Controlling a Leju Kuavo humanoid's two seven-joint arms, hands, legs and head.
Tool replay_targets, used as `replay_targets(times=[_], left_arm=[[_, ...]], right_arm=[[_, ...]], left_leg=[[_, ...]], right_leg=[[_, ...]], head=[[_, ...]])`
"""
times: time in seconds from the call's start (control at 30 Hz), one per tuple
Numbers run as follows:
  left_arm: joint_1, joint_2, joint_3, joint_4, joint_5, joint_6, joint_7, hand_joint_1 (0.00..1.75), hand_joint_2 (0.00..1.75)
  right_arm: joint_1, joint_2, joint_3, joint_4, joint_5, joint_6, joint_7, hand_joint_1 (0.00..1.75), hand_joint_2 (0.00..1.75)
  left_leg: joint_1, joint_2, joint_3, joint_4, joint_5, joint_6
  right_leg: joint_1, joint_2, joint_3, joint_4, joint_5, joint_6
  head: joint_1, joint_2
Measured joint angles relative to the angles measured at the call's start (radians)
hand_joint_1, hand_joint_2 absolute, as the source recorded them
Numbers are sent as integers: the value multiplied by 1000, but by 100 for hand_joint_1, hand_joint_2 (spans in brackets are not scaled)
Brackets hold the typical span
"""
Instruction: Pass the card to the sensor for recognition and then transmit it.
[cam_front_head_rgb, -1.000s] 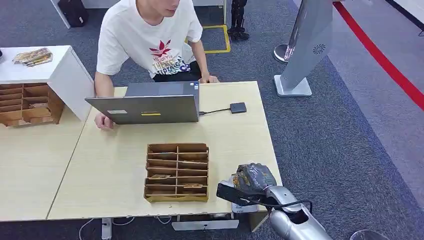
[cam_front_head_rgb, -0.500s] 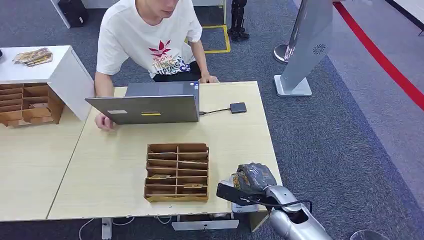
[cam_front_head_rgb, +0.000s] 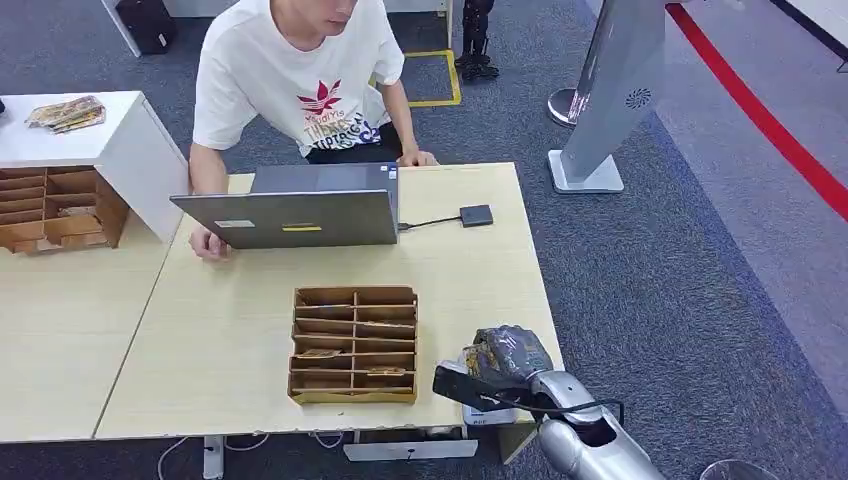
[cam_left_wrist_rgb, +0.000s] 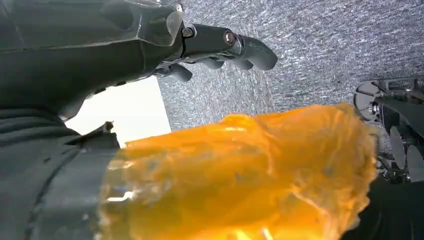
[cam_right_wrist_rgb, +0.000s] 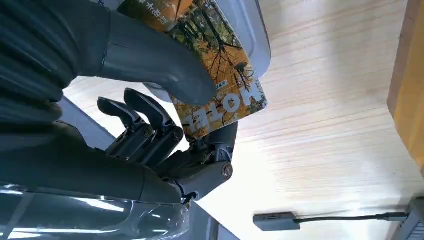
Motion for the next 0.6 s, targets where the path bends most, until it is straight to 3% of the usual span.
replay_targets(times=[0.6], left_arm=[[0,0,0,0,0,0,0,0,0]], right_arm=[[-2,0,2,5,0,0,0,175,175]], left_leg=[[0,0,1,0,0,0]], right_leg=[[0,0,1,0,0,0]], head=[[0,0]])
